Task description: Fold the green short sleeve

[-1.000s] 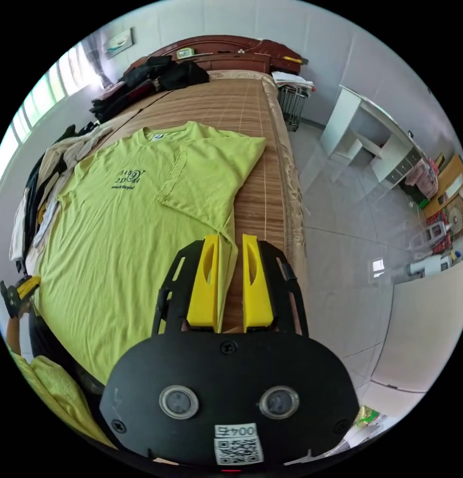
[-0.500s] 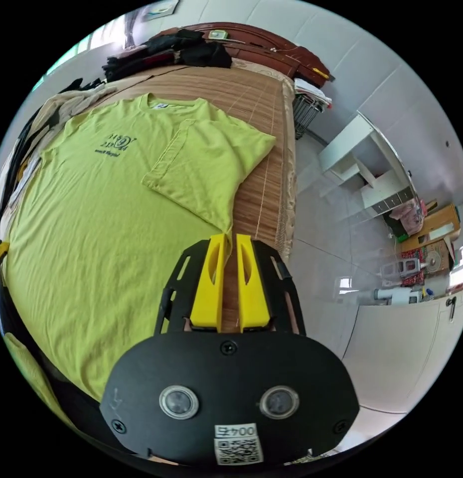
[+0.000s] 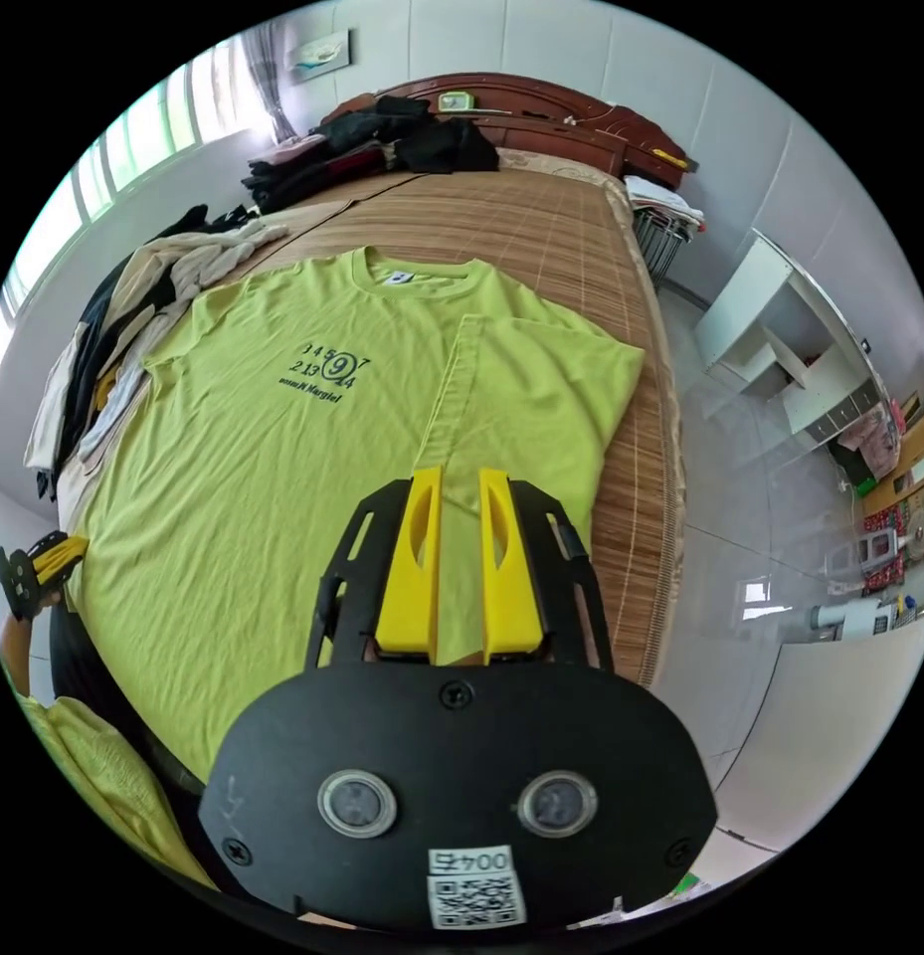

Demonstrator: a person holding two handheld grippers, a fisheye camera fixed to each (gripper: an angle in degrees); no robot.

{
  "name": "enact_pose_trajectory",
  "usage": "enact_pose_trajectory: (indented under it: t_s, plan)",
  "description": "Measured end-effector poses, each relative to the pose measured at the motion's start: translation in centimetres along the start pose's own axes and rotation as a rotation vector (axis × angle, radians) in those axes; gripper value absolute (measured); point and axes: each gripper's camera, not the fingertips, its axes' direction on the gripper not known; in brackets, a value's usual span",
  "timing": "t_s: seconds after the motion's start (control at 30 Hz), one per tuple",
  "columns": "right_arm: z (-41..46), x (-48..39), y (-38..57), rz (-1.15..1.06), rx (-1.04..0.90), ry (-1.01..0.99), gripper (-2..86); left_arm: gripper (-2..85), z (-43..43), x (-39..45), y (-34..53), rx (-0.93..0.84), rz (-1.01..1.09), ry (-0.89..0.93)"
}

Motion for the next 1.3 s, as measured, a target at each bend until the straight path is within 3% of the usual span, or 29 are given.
enact_pose_trajectory:
  t_s: [0.27, 0.53, 0.77, 0.93, 1.07, 1.2, 1.27, 1.3]
  plan:
    - [3.2, 2.8, -0.2, -0.008, -0.043, -0.041, 9.3, 0.3, -0.1, 0.1, 0.0, 0.005, -0.009, 0.004]
    - [3.7, 6.9, 1.7, 0.008, -0.015, -0.027, 1.6, 0.3, -0.2, 0.5, -0.1, 0.003, -0.01, 0.002]
    - [4.5, 8.5, 4.4, -0.065, -0.027, -0.086, 7.3, 0.2, -0.5, 0.9, -0.2, 0.001, -0.005, -0.004]
    - [1.3, 15.5, 6.5, 0.142, 0.116, -0.021, 5.0, 0.3, -0.6, 1.3, -0.3, 0.0, 0.0, -0.007]
    - [4.9, 20.9, 7.6, 0.238, -0.077, -0.049, 4.4, 0.2, -0.8, 1.5, -0.3, 0.001, -0.001, -0.006]
    - [0.6, 24.7, 9.9, 0.308, 0.119, -0.066, 0.7, 0.2, -1.0, 1.8, -0.4, 0.002, -0.001, -0.007]
    - [1.4, 26.3, 10.3, 0.334, 0.07, -0.089, 0.0, 0.2, -1.1, 1.9, -0.4, 0.001, -0.002, -0.006]
    - [3.3, 27.0, 10.1, 0.33, -0.054, -0.094, -0.1, 0.2, -1.1, 1.9, -0.4, 0.001, -0.002, -0.006]
